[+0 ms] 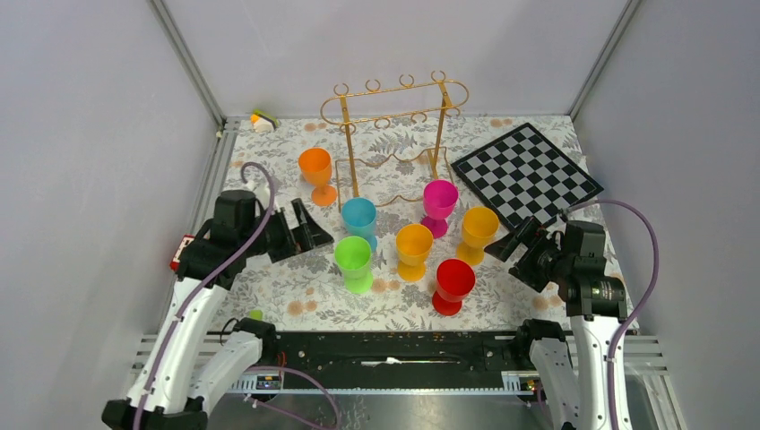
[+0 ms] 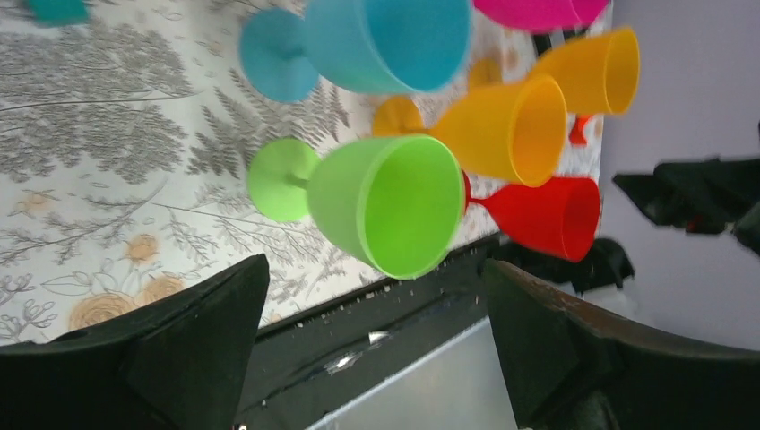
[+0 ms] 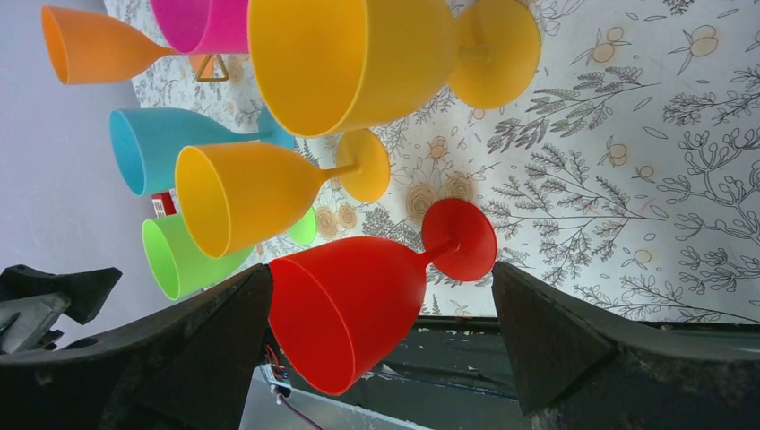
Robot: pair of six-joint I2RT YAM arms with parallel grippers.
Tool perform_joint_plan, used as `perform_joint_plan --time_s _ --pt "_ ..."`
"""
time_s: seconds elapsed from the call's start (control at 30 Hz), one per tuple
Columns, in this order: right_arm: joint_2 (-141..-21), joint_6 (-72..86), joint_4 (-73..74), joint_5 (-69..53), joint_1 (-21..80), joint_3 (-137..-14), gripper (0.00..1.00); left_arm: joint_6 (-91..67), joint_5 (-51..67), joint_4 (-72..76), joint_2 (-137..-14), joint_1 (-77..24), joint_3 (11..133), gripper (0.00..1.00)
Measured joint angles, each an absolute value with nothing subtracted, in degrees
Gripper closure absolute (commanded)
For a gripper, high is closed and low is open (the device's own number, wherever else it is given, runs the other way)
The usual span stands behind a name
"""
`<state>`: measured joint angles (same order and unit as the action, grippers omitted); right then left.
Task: Place the wine glass upside down on the wine glass rack
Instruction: Pick up the wine glass at the center of the board.
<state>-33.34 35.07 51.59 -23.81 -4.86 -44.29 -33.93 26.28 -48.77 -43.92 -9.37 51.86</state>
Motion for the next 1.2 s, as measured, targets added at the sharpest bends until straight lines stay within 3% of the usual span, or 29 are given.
perform_joint_plan --time_s 0.57,0.83,1.07,1.2 --pt "-34.8 31.5 57.0 -25.4 -4.9 -50.4 0.01 -32.9 -2.7 -60.5 -69.5 -53.1 77.8 0.31" --pt "-35.0 30.7 58.5 -25.4 -4.9 -50.7 0.01 -32.7 -10.8 -62.7 -81.6 -59.7 80.6 0.41" --pt "-34.5 30.7 58.5 -25.8 -4.9 -50.3 0.01 -33.3 -13.9 -64.1 -82.7 -60.7 80.5 0.47" --pt "-35.0 30.6 59.3 -25.8 -4.9 -50.3 0.01 -33.9 -14.6 -63.7 -82.7 -60.7 78.9 0.55"
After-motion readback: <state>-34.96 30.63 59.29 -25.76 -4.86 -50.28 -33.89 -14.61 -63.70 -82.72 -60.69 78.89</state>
